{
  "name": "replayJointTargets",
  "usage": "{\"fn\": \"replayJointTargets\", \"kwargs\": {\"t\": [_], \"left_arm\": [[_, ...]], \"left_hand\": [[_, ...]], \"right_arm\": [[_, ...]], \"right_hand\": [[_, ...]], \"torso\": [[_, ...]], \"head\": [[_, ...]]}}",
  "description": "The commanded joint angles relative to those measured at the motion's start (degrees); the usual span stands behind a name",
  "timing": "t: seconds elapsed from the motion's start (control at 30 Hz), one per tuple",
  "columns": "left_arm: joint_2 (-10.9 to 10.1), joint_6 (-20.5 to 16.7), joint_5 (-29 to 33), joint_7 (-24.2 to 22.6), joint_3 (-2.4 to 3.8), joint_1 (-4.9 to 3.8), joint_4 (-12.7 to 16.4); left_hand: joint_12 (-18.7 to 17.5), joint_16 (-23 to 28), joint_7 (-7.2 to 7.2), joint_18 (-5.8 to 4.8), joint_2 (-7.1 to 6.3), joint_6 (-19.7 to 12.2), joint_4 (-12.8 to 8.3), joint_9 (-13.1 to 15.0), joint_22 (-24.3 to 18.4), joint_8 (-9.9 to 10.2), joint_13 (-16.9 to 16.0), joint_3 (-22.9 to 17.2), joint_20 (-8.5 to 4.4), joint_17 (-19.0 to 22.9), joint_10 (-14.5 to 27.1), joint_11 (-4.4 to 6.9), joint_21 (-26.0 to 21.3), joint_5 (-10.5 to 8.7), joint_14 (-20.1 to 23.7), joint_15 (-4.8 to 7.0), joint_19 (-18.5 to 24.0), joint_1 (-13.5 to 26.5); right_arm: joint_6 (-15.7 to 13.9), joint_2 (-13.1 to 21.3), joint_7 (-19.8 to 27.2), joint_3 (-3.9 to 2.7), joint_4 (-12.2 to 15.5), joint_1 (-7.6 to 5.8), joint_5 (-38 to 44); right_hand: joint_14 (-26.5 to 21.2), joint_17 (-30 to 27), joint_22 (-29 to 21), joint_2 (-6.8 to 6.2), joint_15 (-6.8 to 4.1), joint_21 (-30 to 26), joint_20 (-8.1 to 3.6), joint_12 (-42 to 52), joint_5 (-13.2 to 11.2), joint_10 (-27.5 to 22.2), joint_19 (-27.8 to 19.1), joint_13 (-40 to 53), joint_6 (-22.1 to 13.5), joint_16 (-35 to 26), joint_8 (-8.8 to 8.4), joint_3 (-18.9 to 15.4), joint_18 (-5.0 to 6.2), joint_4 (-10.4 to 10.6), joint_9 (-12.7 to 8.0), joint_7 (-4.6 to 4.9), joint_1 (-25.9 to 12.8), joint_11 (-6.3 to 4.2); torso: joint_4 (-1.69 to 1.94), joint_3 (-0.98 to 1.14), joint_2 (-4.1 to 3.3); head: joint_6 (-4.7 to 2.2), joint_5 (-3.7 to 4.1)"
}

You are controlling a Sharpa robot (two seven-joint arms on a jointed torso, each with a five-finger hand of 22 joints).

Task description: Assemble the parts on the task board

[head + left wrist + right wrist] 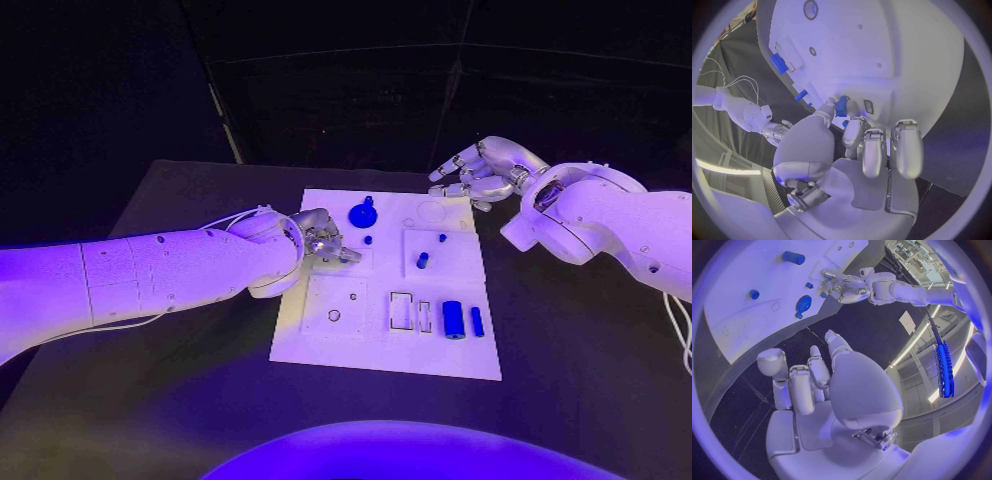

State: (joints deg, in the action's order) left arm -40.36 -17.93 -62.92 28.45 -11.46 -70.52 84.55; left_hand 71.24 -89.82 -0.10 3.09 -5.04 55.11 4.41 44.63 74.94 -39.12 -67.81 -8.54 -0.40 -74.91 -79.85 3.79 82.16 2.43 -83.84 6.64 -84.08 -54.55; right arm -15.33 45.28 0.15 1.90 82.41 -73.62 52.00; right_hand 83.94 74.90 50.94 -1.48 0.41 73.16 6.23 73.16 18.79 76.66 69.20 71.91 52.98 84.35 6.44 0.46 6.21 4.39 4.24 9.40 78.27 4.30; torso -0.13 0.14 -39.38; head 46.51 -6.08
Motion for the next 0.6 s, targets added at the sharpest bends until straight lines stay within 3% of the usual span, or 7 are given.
{"fn": "replayJointTargets", "kwargs": {"t": [0.03,0.6], "left_arm": [[0.0,0.6,1.0,0.6,-0.18,0.24,0.2],[-0.3,0.3,1.1,0.6,-0.12,0.22,0.3]], "left_hand": [[0.3,-0.2,0.14,-0.6,0.04,-0.1,0.5,0.1,3.5,0.4,-0.1,1.0,-0.44,-15.1,-0.1,0.02,0.4,0.25,-6.2,0.38,-2.3,0.7],[0.3,-0.2,0.09,-0.6,0.68,-0.1,1.9,0.2,3.6,0.4,0.0,2.9,-0.47,-15.1,-0.1,0.04,0.3,0.26,-6.2,0.43,-2.3,1.0]], "right_arm": [[-0.1,0.0,0.5,-0.03,0.0,-0.09,0.1],[-0.1,-0.1,0.5,-0.02,0.0,-0.08,0.1]], "right_hand": [[3.5,4.2,-0.1,-0.12,-0.43,-0.2,0.0,-0.3,0.3,-0.5,-0.6,0.0,0.0,-0.3,0.33,-0.2,1.07,0.2,0.0,-0.06,-0.5,0.02],[3.5,4.1,0.0,-0.15,-0.43,-0.2,-0.01,-0.3,0.3,-0.5,-0.5,0.0,0.0,-0.4,0.34,-0.2,1.05,0.2,-0.1,-0.07,-0.5,0.01]], "torso": [[0.0,0.01,-0.01],[0.01,0.0,0.0]], "head": [[-0.04,0.0],[-0.06,0.04]]}}
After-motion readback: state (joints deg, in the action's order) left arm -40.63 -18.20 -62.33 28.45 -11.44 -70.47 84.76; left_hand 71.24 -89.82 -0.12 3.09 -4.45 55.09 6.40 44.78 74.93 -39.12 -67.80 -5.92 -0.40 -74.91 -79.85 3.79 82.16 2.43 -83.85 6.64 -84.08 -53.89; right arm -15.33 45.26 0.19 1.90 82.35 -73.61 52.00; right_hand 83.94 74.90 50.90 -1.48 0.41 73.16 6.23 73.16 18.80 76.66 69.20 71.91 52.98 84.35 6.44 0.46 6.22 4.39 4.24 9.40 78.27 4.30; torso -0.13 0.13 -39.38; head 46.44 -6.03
